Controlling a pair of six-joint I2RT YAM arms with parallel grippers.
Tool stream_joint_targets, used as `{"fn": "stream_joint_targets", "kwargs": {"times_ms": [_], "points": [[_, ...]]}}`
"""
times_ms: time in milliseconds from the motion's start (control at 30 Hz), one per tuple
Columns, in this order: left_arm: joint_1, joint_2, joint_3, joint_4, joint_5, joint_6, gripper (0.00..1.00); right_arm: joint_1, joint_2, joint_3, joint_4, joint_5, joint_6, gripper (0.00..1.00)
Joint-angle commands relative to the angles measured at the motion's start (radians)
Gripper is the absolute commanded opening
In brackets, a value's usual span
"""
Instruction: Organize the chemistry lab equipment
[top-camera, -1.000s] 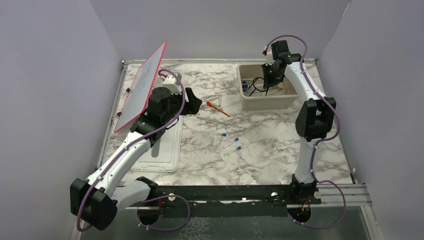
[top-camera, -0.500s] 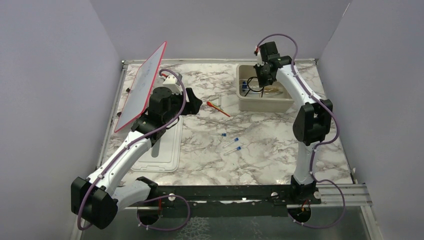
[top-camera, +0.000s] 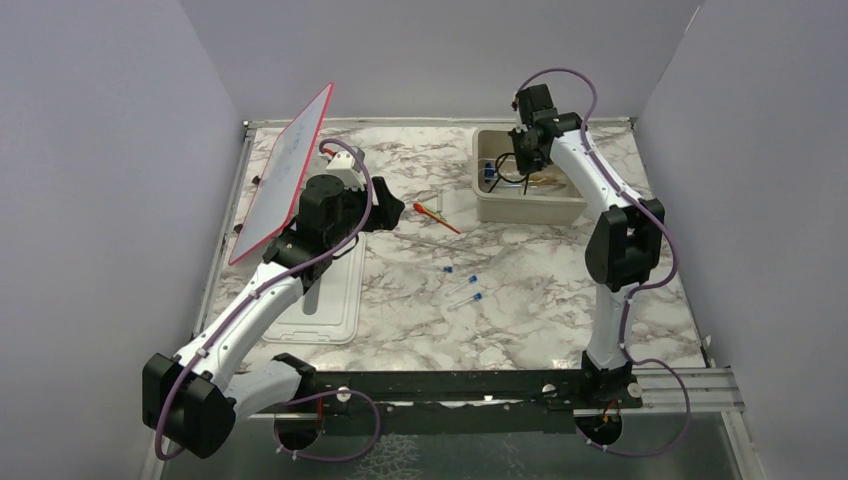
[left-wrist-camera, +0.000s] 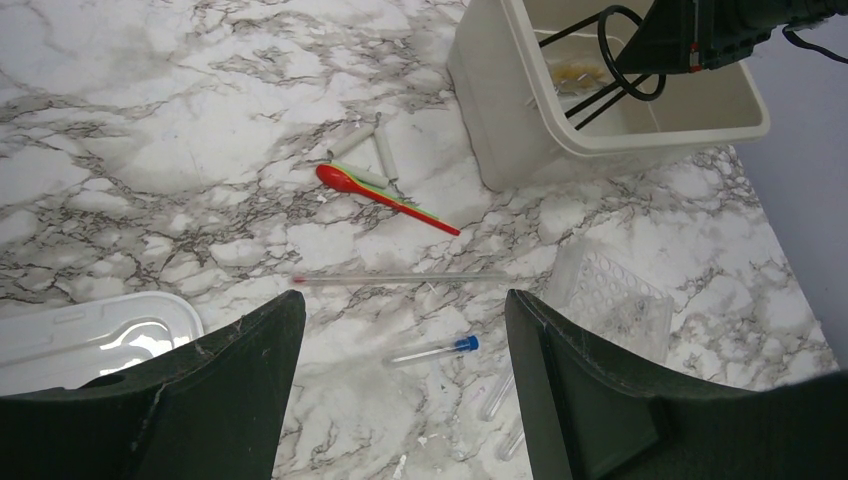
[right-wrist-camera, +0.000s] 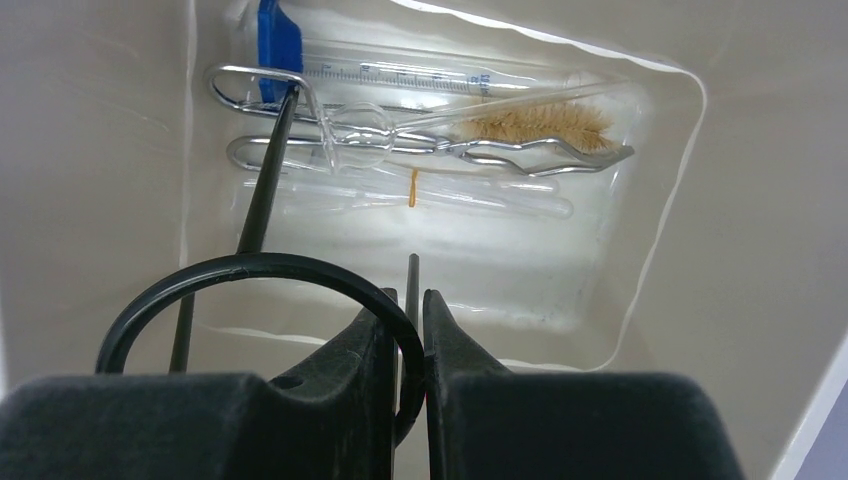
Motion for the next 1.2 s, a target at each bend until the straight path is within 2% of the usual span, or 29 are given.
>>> {"fn": "stream_joint_targets", "kwargs": {"times_ms": [0,167,500,667,800,1167], "points": [[0.002,0.000,-0.006,0.031,-0.015,0.006,0.76,-0.003,-0.033,0.002,0.028,0.074,0.059,0.02],[0.002,0.002,-0.005,0.030,-0.015,0.007,0.76,-0.003,-0.079,0.015,0.058,0.096,0.068,0.01],[0.002,-0.003,-0.008,0.028,-0.015,0.006,0.76,-0.026,-0.194,-0.011,0.159,-0.057,0.107,0.01],[0.002,-0.008,-0.008,0.027,-0.016,0.008,0.76,-0.058,-0.234,-0.034,0.134,0.020,0.128,0.01],[0.002,-0.010,-0.011,0.030,-0.013,0.009,0.76,-0.093,-0.271,-0.116,0.114,0.070,0.153,0.01],[0.002,-0.007,-0.010,0.029,-0.002,0.009,0.76,-0.176,-0.312,-0.299,0.100,0.034,0.197,0.01]]}}
